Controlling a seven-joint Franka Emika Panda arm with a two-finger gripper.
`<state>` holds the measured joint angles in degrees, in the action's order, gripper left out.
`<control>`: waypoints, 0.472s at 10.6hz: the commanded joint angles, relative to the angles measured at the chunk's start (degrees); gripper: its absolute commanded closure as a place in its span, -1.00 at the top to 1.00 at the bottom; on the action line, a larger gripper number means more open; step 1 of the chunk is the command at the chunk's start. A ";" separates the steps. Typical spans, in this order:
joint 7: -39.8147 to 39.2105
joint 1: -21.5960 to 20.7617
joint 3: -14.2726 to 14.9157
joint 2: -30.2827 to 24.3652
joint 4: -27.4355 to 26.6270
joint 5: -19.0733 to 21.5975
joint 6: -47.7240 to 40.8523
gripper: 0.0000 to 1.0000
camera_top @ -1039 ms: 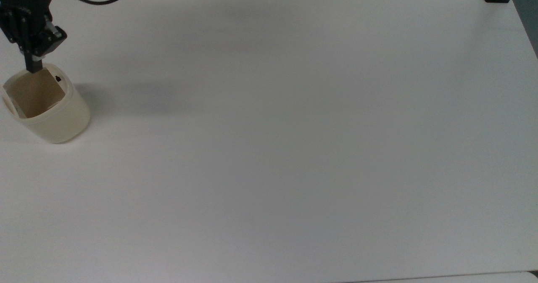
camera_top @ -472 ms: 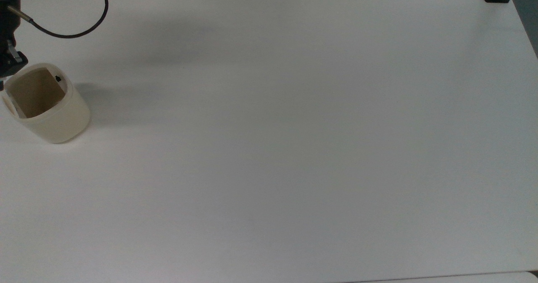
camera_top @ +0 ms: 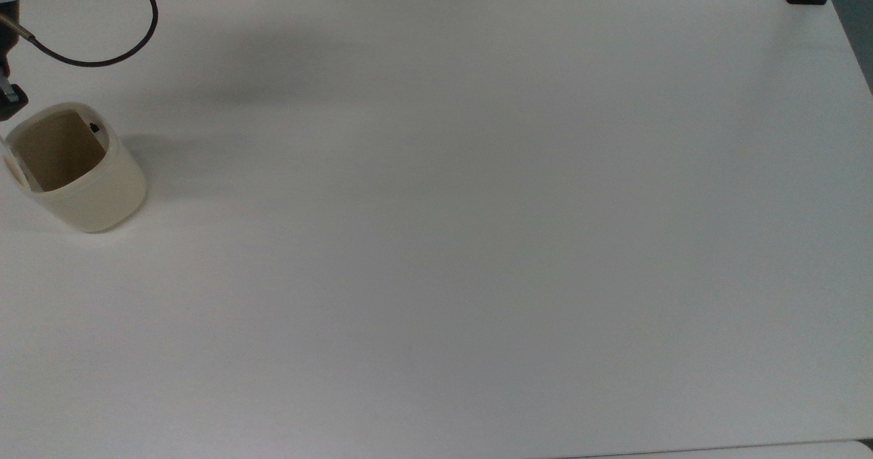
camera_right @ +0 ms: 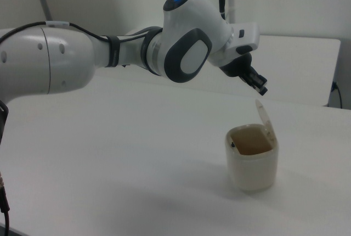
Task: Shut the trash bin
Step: 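Push the raised lid down onto the bin rim with the gripper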
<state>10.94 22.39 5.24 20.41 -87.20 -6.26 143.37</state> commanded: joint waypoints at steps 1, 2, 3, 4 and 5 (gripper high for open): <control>1.46 -0.51 0.82 0.50 -0.51 -1.56 1.30 -1.00; 1.37 -0.42 0.91 0.42 -0.51 -1.56 1.21 -1.00; 1.11 -0.42 0.91 0.51 -0.69 -1.65 1.21 -1.00; 0.06 -0.42 1.00 0.94 -0.86 -2.78 1.12 -1.00; -1.60 -0.51 0.91 1.64 -0.95 -4.62 0.43 -1.00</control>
<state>10.93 22.41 5.48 21.21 -87.33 -7.60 143.37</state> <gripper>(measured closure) 0.991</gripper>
